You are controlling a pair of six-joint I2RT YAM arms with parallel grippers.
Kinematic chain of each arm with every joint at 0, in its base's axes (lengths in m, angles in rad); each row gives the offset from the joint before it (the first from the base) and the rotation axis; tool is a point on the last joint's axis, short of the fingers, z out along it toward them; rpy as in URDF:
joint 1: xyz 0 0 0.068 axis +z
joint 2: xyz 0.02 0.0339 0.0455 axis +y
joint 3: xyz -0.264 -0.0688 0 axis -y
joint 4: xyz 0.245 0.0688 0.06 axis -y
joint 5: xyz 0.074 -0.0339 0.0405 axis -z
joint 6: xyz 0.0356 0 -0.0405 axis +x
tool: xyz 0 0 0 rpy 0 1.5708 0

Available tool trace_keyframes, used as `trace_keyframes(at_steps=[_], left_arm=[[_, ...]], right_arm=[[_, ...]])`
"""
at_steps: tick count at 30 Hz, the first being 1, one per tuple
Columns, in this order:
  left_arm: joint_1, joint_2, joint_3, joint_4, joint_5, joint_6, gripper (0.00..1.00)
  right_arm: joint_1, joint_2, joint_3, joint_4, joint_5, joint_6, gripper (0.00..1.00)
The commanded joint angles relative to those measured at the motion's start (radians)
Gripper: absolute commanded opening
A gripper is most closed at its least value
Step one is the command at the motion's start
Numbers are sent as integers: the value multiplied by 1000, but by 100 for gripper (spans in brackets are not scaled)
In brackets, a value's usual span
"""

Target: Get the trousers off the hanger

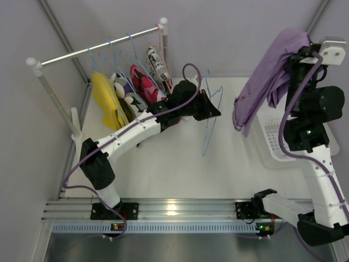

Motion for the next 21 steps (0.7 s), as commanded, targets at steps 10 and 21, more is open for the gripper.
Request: trace_keyframes(at_steps=[10,21], left_arm=[[-7,-133,-26,-44,-61,99,0],[-5,-166,11,-87,-70,167,0]], right_arm=[[-469,82,86,155,-61,54,0],[-631,4,-229,153,-135,-12,0]])
